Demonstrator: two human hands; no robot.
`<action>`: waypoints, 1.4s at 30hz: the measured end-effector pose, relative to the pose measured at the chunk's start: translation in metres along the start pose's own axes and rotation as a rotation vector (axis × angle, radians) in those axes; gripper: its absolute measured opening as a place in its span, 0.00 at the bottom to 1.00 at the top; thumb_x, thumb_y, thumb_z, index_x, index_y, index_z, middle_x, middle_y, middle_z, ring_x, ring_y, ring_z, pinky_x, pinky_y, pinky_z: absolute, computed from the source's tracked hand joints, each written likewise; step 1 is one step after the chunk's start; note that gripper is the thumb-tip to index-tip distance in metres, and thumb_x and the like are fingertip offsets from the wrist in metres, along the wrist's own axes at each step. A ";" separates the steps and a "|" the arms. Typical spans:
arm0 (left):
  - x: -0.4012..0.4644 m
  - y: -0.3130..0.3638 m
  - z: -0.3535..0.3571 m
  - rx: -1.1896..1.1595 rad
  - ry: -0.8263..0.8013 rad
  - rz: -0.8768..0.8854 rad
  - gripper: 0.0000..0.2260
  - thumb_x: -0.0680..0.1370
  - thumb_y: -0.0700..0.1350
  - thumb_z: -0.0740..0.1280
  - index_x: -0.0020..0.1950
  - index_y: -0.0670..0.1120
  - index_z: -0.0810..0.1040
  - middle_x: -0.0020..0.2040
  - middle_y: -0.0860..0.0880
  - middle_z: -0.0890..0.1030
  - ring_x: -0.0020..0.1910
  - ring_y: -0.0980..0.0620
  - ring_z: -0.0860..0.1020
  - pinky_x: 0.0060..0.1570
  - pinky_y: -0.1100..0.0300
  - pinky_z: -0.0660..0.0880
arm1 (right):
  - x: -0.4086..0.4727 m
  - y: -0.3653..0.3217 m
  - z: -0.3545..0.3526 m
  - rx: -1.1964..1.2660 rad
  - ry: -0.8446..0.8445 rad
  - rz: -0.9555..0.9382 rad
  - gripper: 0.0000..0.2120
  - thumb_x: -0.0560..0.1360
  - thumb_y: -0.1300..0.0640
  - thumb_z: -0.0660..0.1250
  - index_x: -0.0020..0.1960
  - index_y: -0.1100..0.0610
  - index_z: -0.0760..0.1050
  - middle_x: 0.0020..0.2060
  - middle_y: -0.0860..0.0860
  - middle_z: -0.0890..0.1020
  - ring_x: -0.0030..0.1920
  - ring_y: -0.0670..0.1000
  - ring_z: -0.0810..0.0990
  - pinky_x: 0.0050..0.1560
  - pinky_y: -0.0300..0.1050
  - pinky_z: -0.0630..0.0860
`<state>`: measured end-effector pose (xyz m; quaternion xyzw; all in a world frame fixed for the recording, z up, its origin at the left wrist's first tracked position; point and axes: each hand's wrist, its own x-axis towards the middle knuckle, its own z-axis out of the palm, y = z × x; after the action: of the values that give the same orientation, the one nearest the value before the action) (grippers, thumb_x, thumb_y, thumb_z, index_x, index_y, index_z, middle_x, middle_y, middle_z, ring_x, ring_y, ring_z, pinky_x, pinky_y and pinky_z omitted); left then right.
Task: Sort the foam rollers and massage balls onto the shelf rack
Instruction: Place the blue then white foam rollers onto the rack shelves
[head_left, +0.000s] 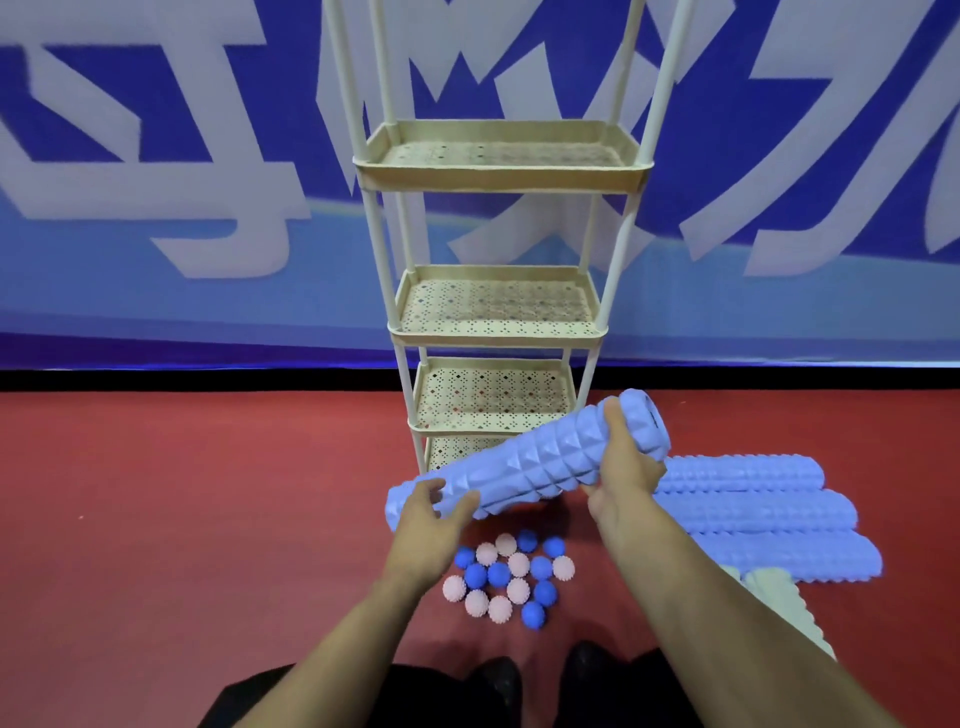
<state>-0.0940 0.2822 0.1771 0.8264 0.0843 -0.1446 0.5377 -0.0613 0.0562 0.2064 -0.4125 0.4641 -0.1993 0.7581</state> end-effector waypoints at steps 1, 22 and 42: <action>-0.003 -0.003 0.007 0.165 0.028 0.096 0.31 0.76 0.61 0.70 0.74 0.48 0.67 0.70 0.51 0.71 0.62 0.52 0.74 0.64 0.56 0.70 | -0.009 -0.003 -0.001 0.015 -0.010 0.023 0.52 0.46 0.30 0.80 0.65 0.51 0.72 0.53 0.49 0.82 0.50 0.54 0.84 0.55 0.58 0.82; 0.060 -0.032 0.047 0.462 0.182 0.470 0.37 0.68 0.69 0.72 0.70 0.49 0.71 0.65 0.52 0.74 0.64 0.48 0.71 0.65 0.54 0.68 | 0.020 0.022 -0.013 -0.083 -0.109 0.149 0.22 0.67 0.39 0.77 0.50 0.56 0.81 0.41 0.51 0.84 0.37 0.53 0.82 0.46 0.56 0.81; 0.162 -0.054 0.072 1.235 -0.265 0.378 0.42 0.63 0.74 0.68 0.68 0.49 0.67 0.62 0.49 0.73 0.63 0.44 0.72 0.62 0.47 0.72 | 0.092 0.039 -0.035 -1.219 -0.582 -0.139 0.12 0.80 0.46 0.64 0.44 0.53 0.80 0.39 0.47 0.79 0.45 0.51 0.76 0.47 0.46 0.72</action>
<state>0.0319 0.2356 0.0494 0.9587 -0.2277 -0.1698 -0.0134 -0.0496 0.0001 0.1175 -0.8319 0.2430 0.1689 0.4694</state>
